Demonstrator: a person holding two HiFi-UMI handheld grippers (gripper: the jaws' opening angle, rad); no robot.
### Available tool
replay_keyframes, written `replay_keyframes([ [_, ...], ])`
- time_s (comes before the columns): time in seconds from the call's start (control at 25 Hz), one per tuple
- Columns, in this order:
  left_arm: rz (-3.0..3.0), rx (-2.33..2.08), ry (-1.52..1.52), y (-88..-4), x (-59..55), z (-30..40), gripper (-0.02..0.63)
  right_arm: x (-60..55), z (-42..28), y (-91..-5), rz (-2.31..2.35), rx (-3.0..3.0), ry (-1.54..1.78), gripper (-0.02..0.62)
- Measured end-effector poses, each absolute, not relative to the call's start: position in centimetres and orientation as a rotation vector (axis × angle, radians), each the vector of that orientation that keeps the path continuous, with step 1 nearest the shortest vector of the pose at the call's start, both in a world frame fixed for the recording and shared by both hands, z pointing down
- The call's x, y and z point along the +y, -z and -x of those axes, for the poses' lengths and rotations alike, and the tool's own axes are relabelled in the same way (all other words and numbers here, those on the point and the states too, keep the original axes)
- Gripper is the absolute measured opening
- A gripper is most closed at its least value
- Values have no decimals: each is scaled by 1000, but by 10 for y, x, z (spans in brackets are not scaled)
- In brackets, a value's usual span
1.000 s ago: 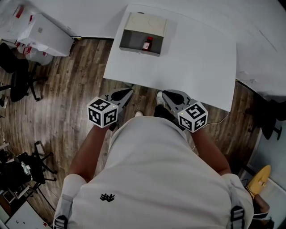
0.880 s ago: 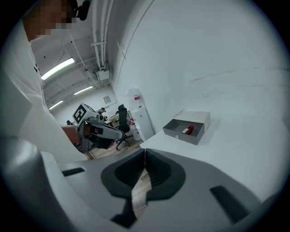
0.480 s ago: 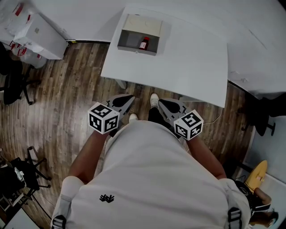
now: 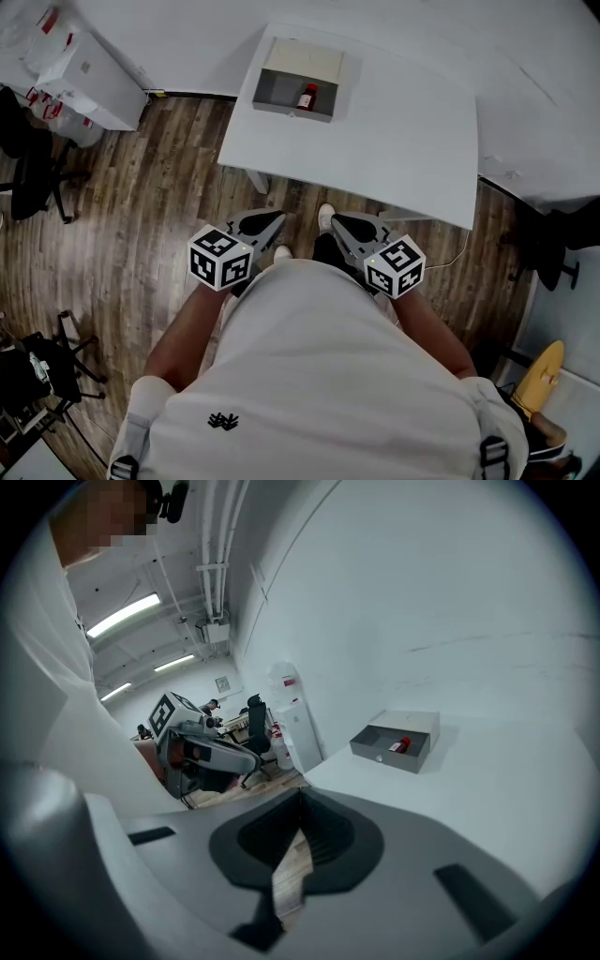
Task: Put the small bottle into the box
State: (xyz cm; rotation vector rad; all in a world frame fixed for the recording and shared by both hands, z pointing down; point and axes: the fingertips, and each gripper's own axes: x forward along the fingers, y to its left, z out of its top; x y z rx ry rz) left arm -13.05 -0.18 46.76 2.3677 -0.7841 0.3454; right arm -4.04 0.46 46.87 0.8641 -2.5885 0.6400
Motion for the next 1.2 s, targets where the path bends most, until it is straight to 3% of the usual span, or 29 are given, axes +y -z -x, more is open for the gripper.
replay_keyframes([
  [1.2, -2397, -760, -387, -469, 6, 127, 5, 22, 32, -464, -907, -2573, -610, 5],
])
